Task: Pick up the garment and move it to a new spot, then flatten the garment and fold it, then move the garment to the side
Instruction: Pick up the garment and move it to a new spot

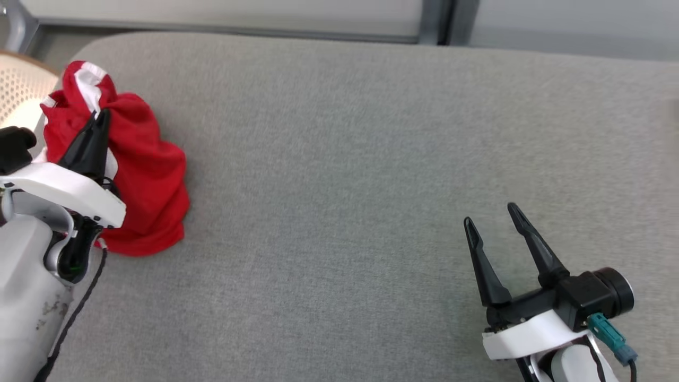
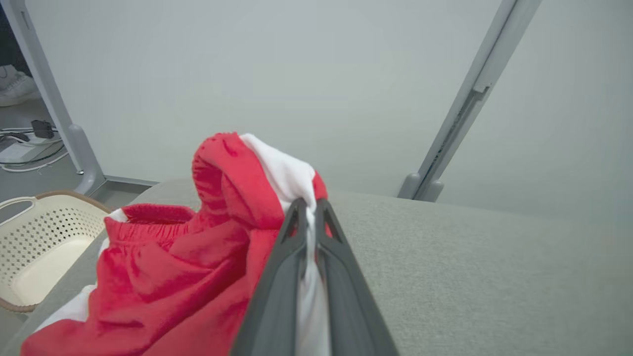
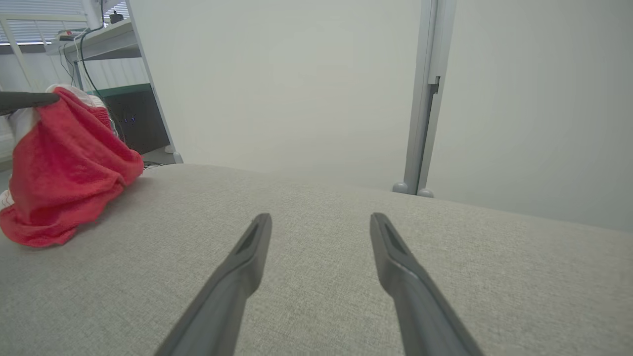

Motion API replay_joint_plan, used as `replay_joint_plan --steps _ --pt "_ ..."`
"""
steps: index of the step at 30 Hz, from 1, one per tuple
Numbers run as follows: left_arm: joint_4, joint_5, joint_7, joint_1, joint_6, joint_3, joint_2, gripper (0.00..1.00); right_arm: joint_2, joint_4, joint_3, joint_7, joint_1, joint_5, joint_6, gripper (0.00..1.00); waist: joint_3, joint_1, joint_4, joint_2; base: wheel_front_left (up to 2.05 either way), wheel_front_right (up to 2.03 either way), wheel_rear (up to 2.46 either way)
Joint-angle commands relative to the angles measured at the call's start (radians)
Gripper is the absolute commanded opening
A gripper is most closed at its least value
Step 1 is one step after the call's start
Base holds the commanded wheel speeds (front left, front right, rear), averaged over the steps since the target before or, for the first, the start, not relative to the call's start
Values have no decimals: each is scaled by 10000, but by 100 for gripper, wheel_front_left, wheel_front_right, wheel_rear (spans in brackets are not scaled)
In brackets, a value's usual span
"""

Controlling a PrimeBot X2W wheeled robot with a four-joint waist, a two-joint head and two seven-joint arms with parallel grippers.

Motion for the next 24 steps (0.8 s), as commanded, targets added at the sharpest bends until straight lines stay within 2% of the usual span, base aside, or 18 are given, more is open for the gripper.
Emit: replay_joint_plan --steps 1,5,8,18,24 --pt "-65 -42 -54 46 9 87 20 0 -4 16 -1 -6 116 45 -23 100 -671 0 -472 0 0 0 0" --pt "-949 -140 -108 370 57 634 -597 0 164 15 -118 -6 447 175 -21 100 -1293 0 -926 0 0 0 0" --pt "-1924 274 -106 638 255 998 -1237 0 248 -22 -89 -6 609 265 -21 100 -1734 0 -1500 0 0 0 0" --pt "-3390 785 -97 635 543 798 -2771 0 248 -247 -146 -6 825 386 -21 100 -2111 0 -2908 0 0 0 0" --pt "-3681 932 13 660 640 361 -3302 0 280 -358 -196 -6 862 361 -21 100 -1814 0 -3490 0 0 0 0"
